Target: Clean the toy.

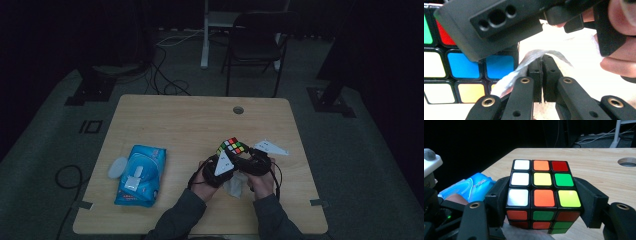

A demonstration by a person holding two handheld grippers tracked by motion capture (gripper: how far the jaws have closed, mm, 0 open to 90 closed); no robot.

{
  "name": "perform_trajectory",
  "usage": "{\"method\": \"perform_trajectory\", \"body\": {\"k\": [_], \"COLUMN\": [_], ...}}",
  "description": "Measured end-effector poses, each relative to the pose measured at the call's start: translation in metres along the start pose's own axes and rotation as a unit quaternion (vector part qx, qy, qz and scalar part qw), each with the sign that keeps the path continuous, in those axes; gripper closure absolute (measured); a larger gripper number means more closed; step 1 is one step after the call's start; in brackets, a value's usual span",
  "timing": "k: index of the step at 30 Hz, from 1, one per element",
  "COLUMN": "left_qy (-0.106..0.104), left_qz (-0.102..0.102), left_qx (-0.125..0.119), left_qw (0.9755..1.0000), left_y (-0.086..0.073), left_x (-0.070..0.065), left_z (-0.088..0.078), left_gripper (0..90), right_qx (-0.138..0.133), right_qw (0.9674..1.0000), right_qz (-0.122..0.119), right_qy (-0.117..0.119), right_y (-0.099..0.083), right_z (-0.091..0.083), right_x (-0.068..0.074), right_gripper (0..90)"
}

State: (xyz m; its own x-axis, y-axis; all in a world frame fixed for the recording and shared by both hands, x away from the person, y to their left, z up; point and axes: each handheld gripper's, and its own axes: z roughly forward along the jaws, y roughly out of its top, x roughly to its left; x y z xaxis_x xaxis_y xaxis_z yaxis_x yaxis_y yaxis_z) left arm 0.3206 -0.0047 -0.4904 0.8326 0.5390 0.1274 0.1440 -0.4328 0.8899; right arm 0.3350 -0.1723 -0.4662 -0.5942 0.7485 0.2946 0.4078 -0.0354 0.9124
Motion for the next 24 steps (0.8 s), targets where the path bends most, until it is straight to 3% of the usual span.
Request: {"method": "perform_trajectory", "body": {"k": [4,9,24], "left_qy": [-0.007,-0.005,-0.005], "left_qz": [-0.013,-0.002,0.012], "left_qx": [-0.011,-0.019,0.002], "left_qw": [0.9998,0.9998,0.9999], "left_y": [0.002,0.008,-0.003], "left_x": [-0.001,-0.001,-0.001], "left_z": [-0.002,-0.008,-0.006], "left_gripper": [87.6,87.4,87.4], "right_qx": [0.003,0.011,-0.001], "right_qw": [1.0,0.9999,0.9999], "right_qz": [0.005,0.008,0.009], "right_qy": [0.004,0.011,0.01], "right_y": [-0.002,-0.005,0.003], "right_z": [0.001,0.003,-0.004], "right_x": [-0.001,0.001,-0.002], "right_gripper": [34.1,34.1,34.1]}}
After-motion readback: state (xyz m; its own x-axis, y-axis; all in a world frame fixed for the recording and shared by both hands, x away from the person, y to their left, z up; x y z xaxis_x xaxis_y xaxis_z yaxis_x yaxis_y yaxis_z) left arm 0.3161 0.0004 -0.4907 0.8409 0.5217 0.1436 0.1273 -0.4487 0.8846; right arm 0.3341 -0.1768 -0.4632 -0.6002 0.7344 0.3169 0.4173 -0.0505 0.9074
